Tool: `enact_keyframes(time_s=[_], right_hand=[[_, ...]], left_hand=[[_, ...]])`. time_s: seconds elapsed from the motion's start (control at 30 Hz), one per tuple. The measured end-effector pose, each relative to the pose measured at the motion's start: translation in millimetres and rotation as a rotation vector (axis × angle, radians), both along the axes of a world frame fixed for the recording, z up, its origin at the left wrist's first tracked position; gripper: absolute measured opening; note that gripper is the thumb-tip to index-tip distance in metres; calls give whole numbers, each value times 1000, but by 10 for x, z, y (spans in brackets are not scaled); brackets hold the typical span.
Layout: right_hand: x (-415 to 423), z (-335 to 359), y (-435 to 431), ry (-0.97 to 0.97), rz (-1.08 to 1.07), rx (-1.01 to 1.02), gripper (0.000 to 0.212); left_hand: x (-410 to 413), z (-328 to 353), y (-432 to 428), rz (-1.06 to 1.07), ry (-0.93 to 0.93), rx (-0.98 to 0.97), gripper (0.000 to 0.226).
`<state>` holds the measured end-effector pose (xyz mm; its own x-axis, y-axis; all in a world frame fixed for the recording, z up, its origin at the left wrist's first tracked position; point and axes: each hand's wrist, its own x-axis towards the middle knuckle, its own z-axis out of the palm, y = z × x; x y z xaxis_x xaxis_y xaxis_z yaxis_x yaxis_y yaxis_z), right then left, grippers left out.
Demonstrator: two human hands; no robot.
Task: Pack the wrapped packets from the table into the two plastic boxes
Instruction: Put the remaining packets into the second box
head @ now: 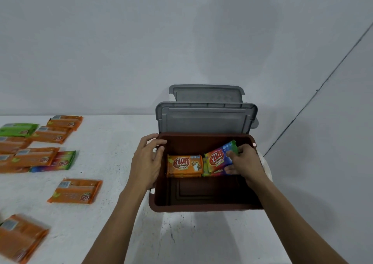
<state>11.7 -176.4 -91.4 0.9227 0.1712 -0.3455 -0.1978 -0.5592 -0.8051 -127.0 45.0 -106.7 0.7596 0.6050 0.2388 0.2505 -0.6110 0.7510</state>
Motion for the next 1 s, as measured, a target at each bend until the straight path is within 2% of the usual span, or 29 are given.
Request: enact_keyframes(time_s=[0.17,0.4,0.6,0.77,0.87,1.0], right_hand=[[22,-179,41,68,-37,23,33],[42,-182,133,-121,112,-401,43],[21,-217,135,-222,203,-600,39],[-27,-163,119,-275,242,-630,35],[-79,-70,110,-353,233,-598,30],[-195,152,173,-381,225,-499,35]], left_hand=[[6,-26,14,-3,-14,6,21],[23,-65,23,-5,-29,-22,21],[6,-60,15,-19,-45,-61,21],[-14,-37,26,-41,-28,-87,23],[-107,-36,87,-168,29,-89,34],[-365,-20,175,-303,76,-198,43]])
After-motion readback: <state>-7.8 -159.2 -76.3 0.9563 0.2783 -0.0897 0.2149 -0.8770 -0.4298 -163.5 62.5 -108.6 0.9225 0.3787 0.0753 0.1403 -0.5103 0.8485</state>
